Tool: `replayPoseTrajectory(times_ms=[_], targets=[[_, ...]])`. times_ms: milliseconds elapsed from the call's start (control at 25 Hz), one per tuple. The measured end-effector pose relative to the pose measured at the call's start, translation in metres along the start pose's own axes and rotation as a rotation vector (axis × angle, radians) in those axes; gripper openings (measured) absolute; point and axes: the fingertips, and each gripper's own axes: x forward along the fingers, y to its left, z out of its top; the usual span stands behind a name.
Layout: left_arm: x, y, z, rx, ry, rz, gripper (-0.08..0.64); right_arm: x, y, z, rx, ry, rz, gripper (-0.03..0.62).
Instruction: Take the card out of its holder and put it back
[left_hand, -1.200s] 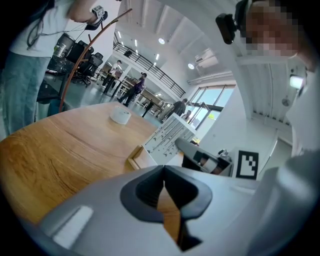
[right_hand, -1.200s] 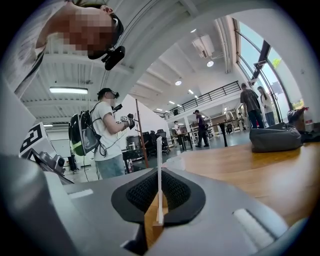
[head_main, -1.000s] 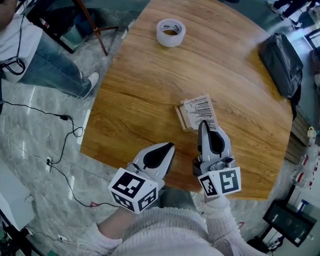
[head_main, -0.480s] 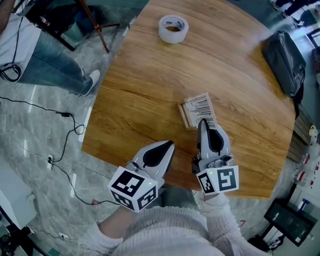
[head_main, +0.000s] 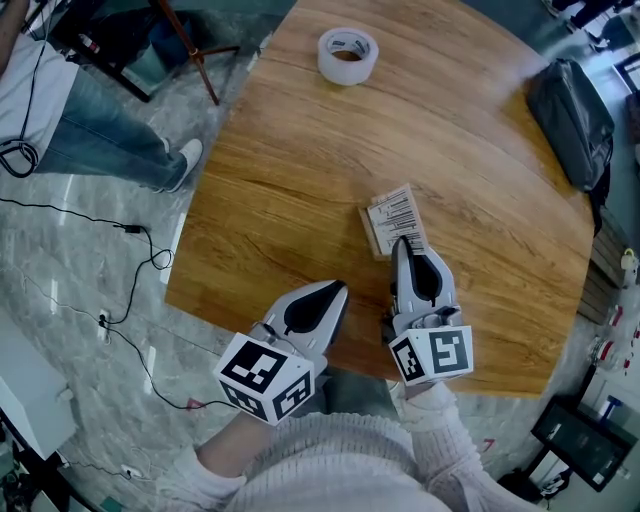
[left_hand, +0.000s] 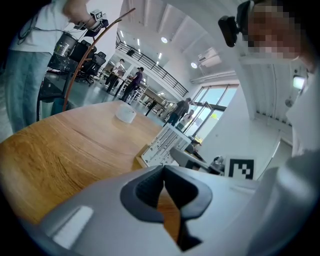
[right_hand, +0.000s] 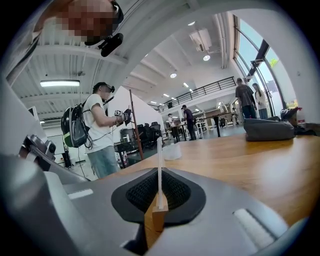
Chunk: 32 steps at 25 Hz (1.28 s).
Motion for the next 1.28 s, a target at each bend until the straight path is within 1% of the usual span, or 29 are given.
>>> replayPoseTrajectory(times_ms=[320,440,560,640,720,920,1120,1280], targets=[[-0.003,0.002,0.007,0.000,-0.015,0.005,0.008,0.003,0.002,-0.009,0.011,0.038,0.013,0.015],[-0.002,0.001,0.008,0.003,-0.015,0.005,0.008,0.003,0.002,-0.009,0.019,0.040,0.021,0.040],[-0.002,0.001,0.009,0.006,-0.018,0.004,0.008,0.002,0.002,-0.007,0.025,0.034,0.025,0.046],[-0.002,0.000,0.011,0.009,-0.021,0.003,0.008,0.000,0.003,-0.005,0.032,0.031,0.030,0.058],[-0.004,-0.002,0.013,0.016,-0.026,0.001,0.008,-0.003,0.004,-0.001,0.039,0.027,0.032,0.088],[-0.008,-0.011,0.025,0.032,-0.047,-0.003,0.008,-0.015,0.001,0.009,0.045,0.023,0.023,0.098],[-0.015,-0.021,0.037,0.070,-0.058,-0.010,0.008,-0.032,-0.002,0.019,0.045,0.017,0.022,0.100],[-0.023,-0.030,0.040,0.091,-0.061,-0.013,0.008,-0.049,0.005,0.027,0.050,0.018,0.041,0.100]])
